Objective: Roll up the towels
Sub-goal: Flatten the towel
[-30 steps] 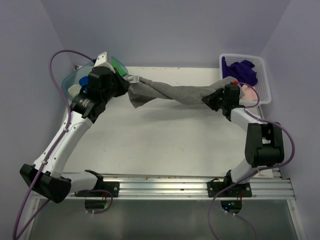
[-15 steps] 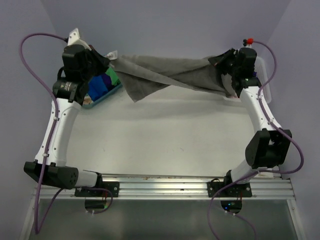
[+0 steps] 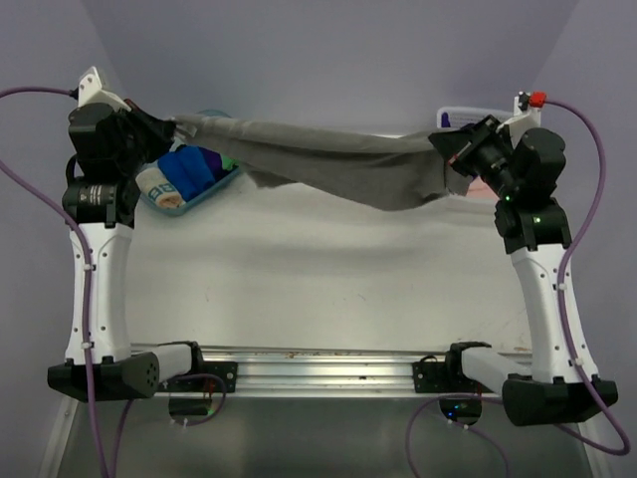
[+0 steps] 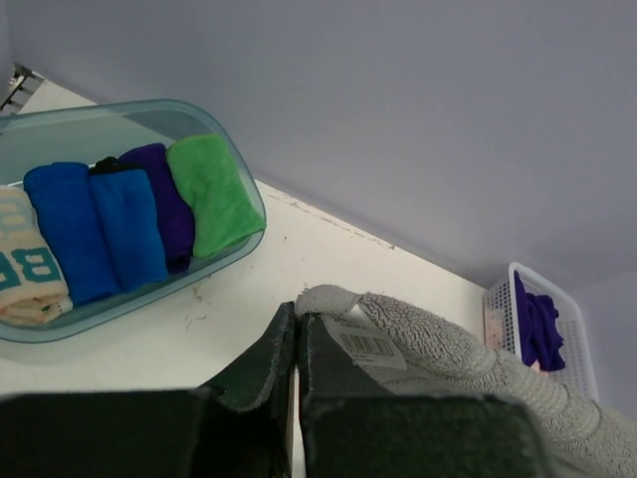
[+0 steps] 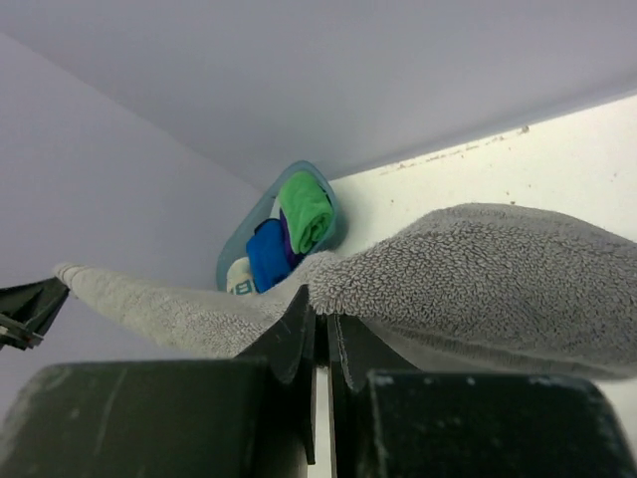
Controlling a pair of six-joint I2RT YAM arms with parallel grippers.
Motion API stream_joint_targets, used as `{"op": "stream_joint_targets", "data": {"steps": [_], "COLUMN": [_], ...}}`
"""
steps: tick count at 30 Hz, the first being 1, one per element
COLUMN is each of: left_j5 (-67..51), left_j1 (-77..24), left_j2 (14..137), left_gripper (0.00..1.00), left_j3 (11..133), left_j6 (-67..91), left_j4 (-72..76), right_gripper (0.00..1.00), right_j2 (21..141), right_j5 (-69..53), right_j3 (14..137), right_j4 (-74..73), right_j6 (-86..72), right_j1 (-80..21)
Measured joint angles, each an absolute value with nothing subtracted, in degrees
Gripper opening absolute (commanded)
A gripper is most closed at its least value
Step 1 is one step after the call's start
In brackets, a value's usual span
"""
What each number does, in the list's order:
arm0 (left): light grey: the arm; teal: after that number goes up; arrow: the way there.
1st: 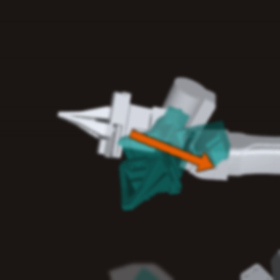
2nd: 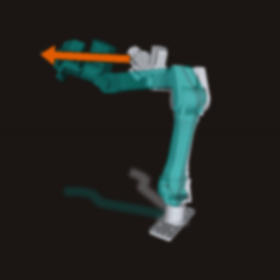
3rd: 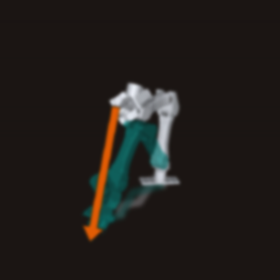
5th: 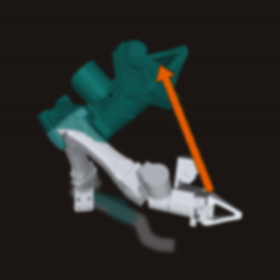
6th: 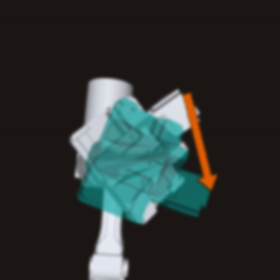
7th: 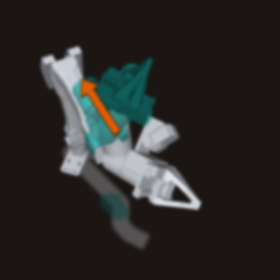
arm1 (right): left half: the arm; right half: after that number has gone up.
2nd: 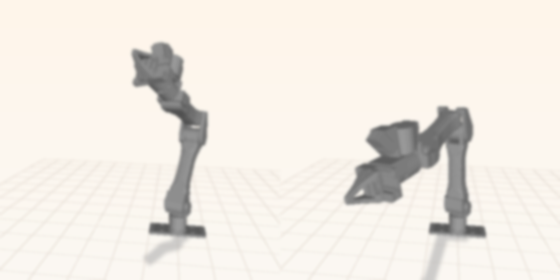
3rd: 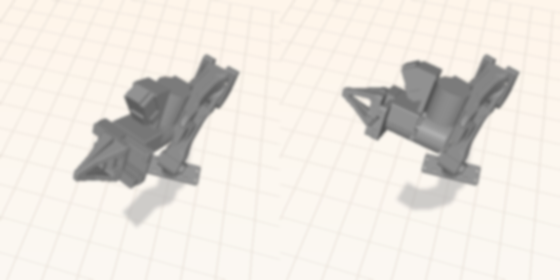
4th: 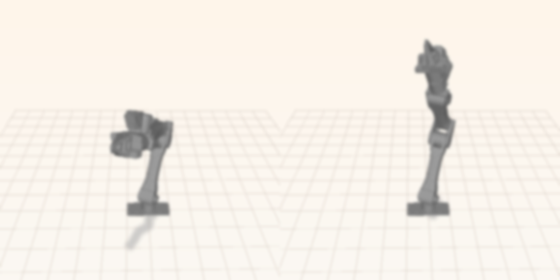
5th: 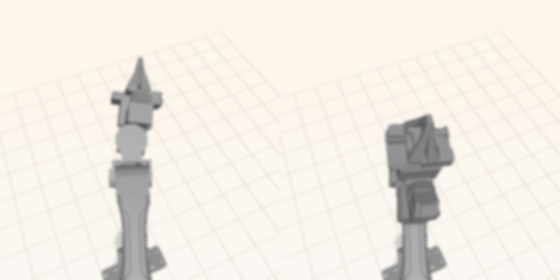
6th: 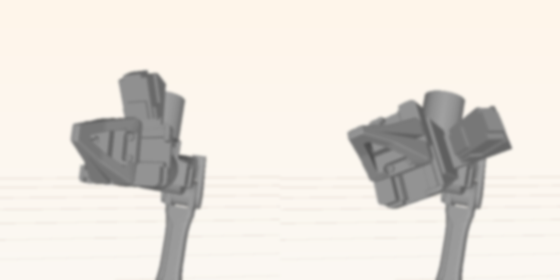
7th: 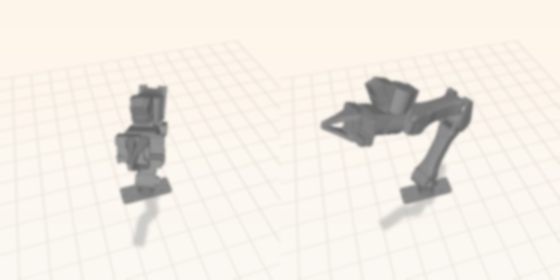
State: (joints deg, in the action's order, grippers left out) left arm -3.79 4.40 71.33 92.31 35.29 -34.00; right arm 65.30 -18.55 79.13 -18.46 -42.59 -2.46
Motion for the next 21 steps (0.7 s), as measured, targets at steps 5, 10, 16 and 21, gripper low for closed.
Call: {"op": "stream_joint_targets", "data": {"steps": [5, 10, 16, 21], "left_j5": [-4.05, -4.01, -4.32, -4.99], "left_j1": [4.43, 4.45, 4.51, 4.71], "left_j2": [69.36, 69.19, 69.52, 75.16], "left_gripper": [0.0, 0.0, 0.0, 0.0], "left_j3": [92.9, 93.06, 85.84, 76.69], "left_j6": [35.24, 35.27, 35.51, 36.38], "left_j4": [-33.95, -33.85, -29.95, -28.45], "right_gripper": [0.0, 0.0, 0.4, 0.57], "right_j2": [62.5, 63.16, 73.23, 95.15], "right_j5": [-19.05, -19.27, -18.35, -16.97], "right_j3": [81.32, 82.43, 83.44, 95.29], "right_j4": [-19.38, -18.72, -16.43, -21.82], "right_j6": [-42.24, -42.41, -41.98, -37.08], "right_j1": [-2.48, -2.52, -3.62, -5.26]}}
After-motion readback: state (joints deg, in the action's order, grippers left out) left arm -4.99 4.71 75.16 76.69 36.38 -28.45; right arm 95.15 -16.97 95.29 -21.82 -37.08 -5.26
